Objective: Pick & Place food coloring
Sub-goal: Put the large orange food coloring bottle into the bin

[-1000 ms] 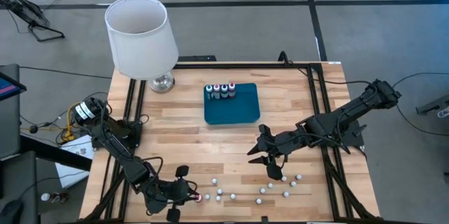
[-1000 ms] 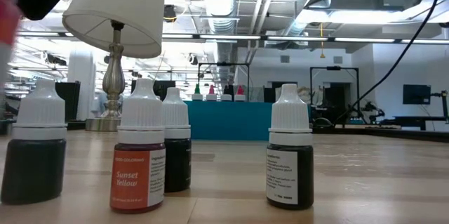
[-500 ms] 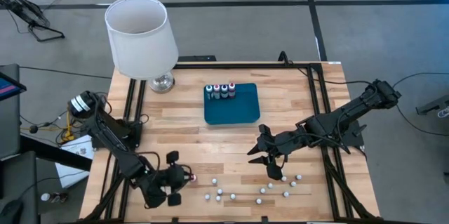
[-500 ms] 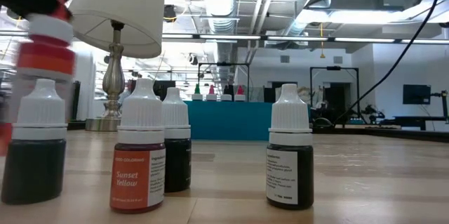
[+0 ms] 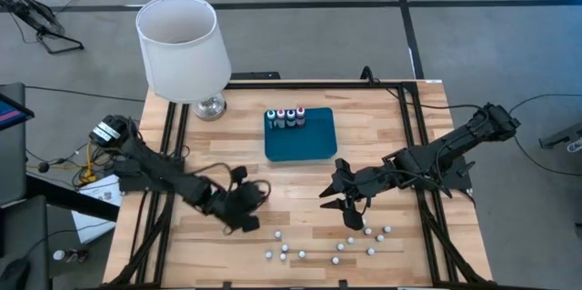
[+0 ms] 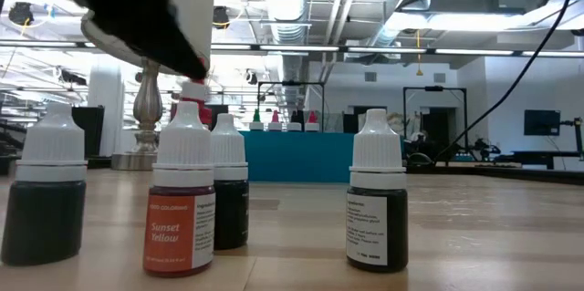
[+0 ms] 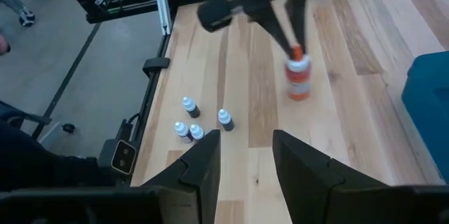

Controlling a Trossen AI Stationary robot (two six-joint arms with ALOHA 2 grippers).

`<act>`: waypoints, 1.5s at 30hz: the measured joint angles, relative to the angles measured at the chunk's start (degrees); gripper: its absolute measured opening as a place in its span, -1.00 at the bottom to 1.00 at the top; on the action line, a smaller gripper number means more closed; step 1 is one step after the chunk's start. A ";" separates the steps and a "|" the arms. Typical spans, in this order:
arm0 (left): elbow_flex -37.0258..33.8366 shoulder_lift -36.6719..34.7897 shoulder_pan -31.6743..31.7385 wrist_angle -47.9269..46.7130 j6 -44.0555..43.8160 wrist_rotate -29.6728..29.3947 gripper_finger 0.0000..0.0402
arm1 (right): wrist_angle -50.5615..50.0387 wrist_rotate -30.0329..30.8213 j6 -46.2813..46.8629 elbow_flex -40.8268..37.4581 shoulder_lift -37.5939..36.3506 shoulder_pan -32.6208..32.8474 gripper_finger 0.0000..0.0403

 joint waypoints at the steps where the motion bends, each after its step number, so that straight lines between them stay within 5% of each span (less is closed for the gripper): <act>1: 0.00 0.00 1.54 0.54 1.07 0.56 -0.82 | 0.00 0.05 0.25 0.00 0.00 -0.04 -0.40; 13: -0.02 3.16 16.35 22.08 17.46 13.89 -0.80 | -3.20 10.36 4.38 0.00 0.00 -0.38 -0.40; 22: 0.33 11.88 19.10 37.92 18.84 22.45 -0.80 | -10.08 14.93 11.20 0.00 0.00 0.27 -0.40; 45: 5.64 13.62 19.26 31.92 25.64 25.62 -0.70 | -12.42 15.10 14.40 0.00 0.90 0.58 -0.40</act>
